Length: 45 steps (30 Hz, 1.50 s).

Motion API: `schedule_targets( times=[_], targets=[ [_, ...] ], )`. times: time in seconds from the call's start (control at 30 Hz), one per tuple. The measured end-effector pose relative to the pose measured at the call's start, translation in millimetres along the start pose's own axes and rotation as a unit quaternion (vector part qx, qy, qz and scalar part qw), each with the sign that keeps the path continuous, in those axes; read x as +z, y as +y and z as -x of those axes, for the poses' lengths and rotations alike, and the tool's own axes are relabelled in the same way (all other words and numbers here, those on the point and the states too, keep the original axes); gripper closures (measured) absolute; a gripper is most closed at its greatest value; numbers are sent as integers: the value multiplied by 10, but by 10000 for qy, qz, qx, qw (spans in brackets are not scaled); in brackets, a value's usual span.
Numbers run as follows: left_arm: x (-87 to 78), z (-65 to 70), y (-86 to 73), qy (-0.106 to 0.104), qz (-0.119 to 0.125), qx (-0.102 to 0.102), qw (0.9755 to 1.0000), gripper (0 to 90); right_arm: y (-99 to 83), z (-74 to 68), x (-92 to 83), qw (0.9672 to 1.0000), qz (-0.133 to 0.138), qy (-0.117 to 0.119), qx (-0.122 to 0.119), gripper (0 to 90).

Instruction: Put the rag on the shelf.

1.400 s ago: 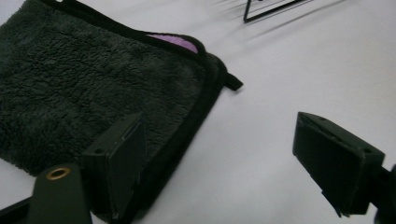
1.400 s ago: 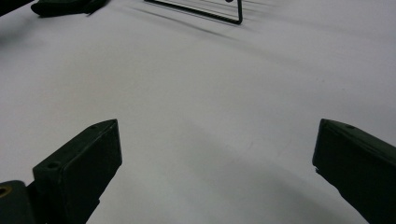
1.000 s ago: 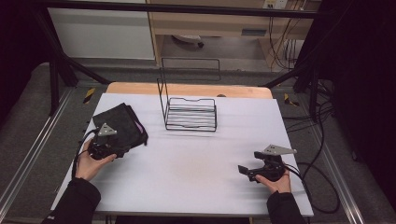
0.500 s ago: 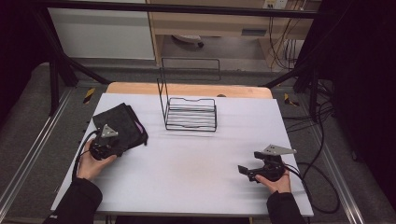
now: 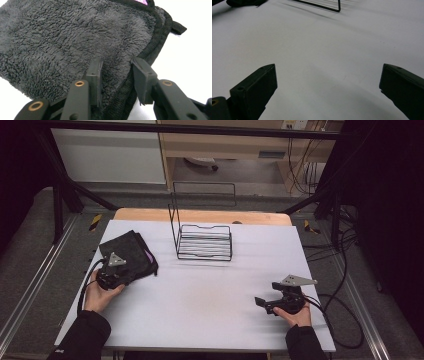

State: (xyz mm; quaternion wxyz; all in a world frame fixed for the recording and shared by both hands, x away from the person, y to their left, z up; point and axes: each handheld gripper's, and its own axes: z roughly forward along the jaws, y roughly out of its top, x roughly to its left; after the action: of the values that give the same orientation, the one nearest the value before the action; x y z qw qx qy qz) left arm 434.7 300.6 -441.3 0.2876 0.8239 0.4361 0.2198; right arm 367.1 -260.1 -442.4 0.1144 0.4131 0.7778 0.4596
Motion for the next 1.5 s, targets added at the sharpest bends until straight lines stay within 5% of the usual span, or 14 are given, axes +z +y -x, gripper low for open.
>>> schedule_targets(
  times=[0.17, 0.47, 0.67, 0.87, 0.97, 1.17, 1.3, 1.4, 1.5],
  targets=[
    [3, -4, 6, 113, 8, 25, 9999, 778, 0, 0, -3, 10000, 11, 5, -2, 19],
    [-23, -111, -12, -191, 143, -380, 9990, 828, 2, 3, 0, 10000, -3, 14, -8, 20],
    [-86, -134, -16, -244, 198, -323, 9990, 834, 3, 4, -4, 10000, 23, 22, -5, 21],
    [-93, -120, -20, -148, 192, -316, 9992, 770, 1, -3, -8, 10000, 12, 45, 0, 22],
    [-209, -131, -73, -52, 181, -331, 9993, 632, 1, -4, -9, 10000, 20, 42, 3, 22],
    [-237, -142, -221, -105, 89, -277, 9995, 588, -1, -4, -1, 10000, 14, 40, -9, 22],
    [-196, -148, -215, -44, 78, -248, 9997, 639, -1, -6, -1, 10000, 10, 30, -2, 22],
    [-183, -173, -214, 55, 67, -253, 9996, 759, -1, -6, 1, 10000, 16, 38, -2, 23],
    [-181, -213, -203, -47, 56, -379, 9993, 809, -1, -6, 2, 10000, 10, 42, -12, 23]
  ],
)
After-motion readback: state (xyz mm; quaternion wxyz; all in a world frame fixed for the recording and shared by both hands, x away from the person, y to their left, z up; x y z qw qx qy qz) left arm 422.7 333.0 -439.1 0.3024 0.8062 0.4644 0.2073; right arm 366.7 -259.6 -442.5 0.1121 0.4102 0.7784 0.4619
